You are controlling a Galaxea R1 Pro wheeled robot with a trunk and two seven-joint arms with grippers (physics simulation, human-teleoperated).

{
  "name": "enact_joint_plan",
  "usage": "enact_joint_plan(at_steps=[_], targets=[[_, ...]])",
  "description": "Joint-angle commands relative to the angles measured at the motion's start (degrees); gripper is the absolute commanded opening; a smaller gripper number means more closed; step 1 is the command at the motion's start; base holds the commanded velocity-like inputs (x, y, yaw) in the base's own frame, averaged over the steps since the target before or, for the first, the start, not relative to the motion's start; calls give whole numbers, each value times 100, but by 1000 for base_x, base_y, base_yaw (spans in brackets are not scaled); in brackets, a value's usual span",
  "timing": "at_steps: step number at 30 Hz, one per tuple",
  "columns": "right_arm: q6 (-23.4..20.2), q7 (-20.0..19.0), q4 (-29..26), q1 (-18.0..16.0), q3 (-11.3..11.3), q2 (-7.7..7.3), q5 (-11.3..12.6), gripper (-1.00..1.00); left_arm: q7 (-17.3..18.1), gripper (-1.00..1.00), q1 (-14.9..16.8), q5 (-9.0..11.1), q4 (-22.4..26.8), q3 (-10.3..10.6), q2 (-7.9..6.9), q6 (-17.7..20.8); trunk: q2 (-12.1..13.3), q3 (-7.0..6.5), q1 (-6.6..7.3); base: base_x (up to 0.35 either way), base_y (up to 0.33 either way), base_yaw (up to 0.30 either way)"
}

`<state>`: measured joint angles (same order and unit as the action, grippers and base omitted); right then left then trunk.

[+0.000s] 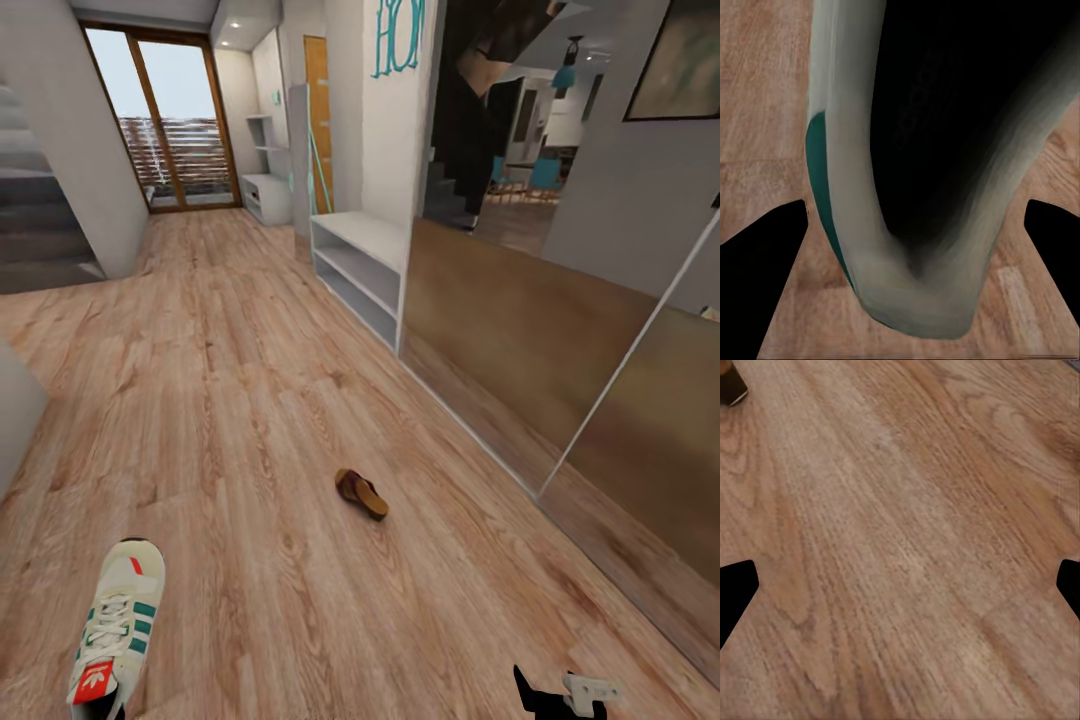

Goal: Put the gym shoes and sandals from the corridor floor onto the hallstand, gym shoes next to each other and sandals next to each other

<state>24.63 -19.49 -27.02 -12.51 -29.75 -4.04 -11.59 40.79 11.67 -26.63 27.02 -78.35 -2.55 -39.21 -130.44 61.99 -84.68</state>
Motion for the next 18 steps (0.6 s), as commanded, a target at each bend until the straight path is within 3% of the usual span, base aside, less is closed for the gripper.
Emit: enact_joint_plan(at_steps=[1, 13, 18], targets=[[25, -37, 4, -6, -49, 4, -54, 100, 52, -100, 10, -25, 5, -49, 3, -9, -2, 11, 1, 0, -188, 190], [25, -38, -3, -6, -49, 3, -54, 100, 52, -100, 8, -27, 5, -49, 9, -8, -2, 96, 1, 1, -256, 190], [25, -38, -4, -6, -49, 2, -54, 100, 52, -100, 10, -27, 5, -49, 1, -8, -2, 132, 1, 154, -224, 190]])
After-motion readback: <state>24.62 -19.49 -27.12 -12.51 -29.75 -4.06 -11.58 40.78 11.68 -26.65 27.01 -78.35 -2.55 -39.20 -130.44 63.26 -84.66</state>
